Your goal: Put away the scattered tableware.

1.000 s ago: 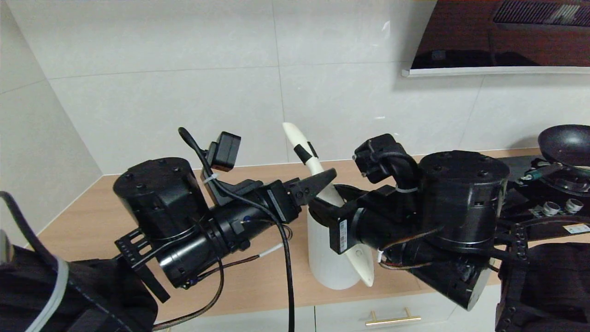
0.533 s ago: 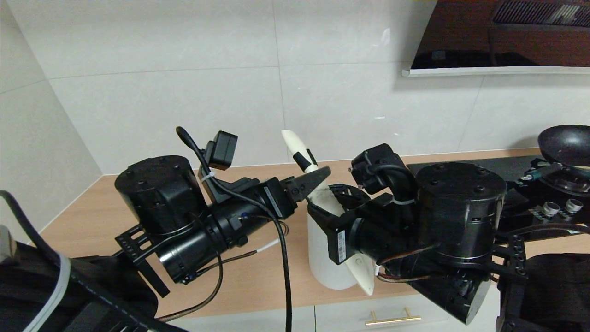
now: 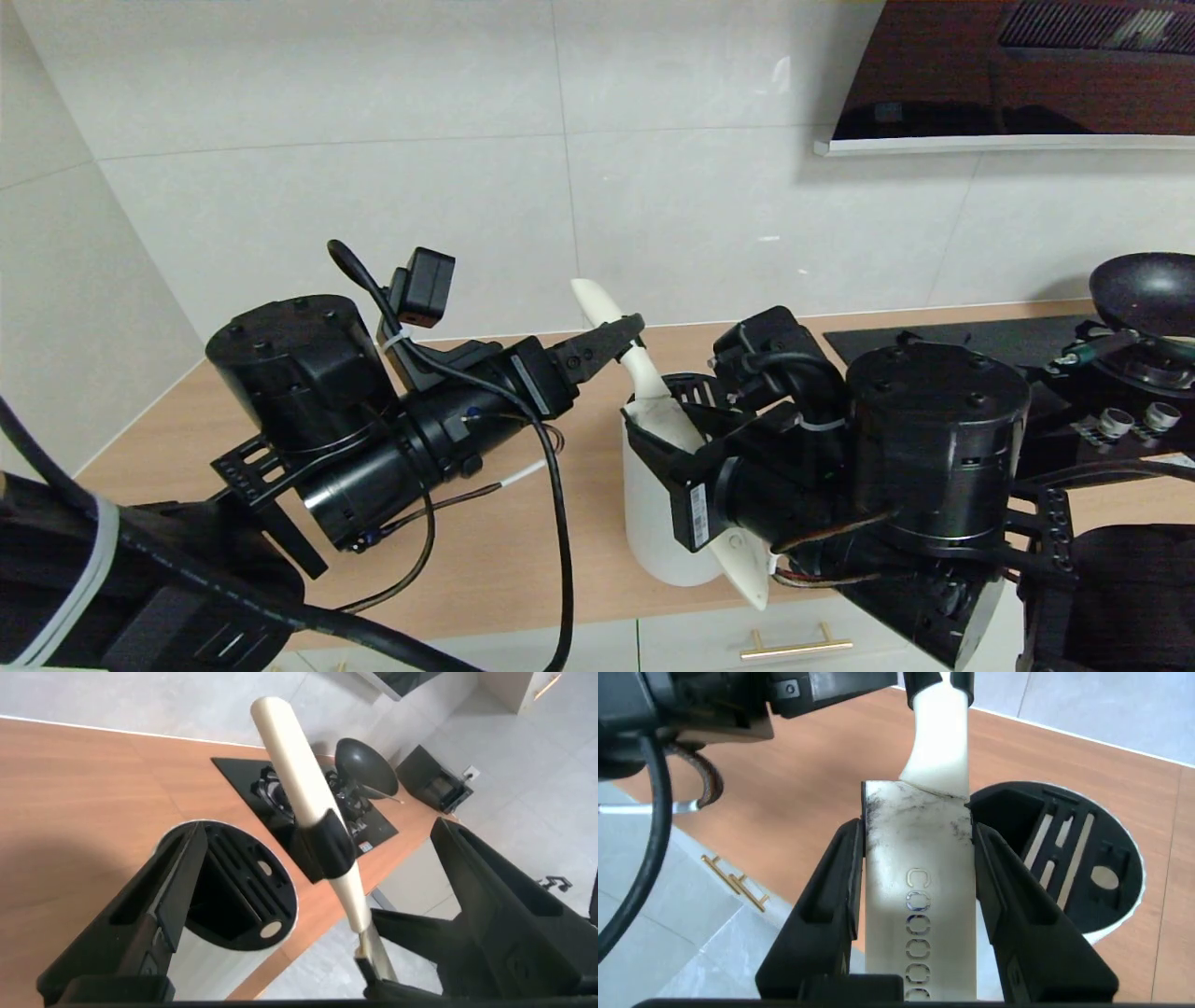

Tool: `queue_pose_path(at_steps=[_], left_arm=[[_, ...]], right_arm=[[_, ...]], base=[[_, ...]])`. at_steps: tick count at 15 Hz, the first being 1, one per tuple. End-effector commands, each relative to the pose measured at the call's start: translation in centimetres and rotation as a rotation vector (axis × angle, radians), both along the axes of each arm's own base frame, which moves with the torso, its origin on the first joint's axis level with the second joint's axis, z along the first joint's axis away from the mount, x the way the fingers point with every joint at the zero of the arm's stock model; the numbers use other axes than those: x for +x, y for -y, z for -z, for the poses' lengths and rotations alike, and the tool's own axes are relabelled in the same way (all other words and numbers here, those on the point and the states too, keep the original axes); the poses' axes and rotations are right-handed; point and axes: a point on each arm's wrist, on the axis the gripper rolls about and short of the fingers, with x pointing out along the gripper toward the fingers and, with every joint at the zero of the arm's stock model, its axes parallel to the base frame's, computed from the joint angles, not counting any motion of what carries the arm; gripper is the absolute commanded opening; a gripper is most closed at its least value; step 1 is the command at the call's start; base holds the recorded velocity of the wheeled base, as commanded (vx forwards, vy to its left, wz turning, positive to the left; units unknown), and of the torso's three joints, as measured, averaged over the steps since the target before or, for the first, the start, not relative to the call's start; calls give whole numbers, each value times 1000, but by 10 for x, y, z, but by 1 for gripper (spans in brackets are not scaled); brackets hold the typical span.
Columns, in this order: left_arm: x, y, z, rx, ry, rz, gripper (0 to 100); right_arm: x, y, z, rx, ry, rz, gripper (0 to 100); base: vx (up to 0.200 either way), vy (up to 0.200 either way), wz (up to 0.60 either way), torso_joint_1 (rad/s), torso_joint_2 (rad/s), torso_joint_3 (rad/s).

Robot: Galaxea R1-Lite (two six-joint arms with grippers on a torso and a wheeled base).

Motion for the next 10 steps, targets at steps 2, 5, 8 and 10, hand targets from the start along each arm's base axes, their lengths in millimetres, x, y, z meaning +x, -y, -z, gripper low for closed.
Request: queue_pose_path(at_steps=[2,5,8,10], left_arm=[[-5,4,0,0,-1,20,100],[-5,7,4,7,-11,29,100],[-5,9,5,9,-15,31,100],[-5,9,5,8,-16,31,100]], right_arm=[[-4,-3,2,-4,-3,-18,0],[-9,-6,4,-9,-9,-37,0],[-9,-7,4,-9,-9,-38,0],[-9,-7,4,-9,-9,-38,0]], base=[[0,0,0,0,0,0],[0,0,0,0,0,0],[0,0,0,0,0,0],[0,0,0,0,0,0]])
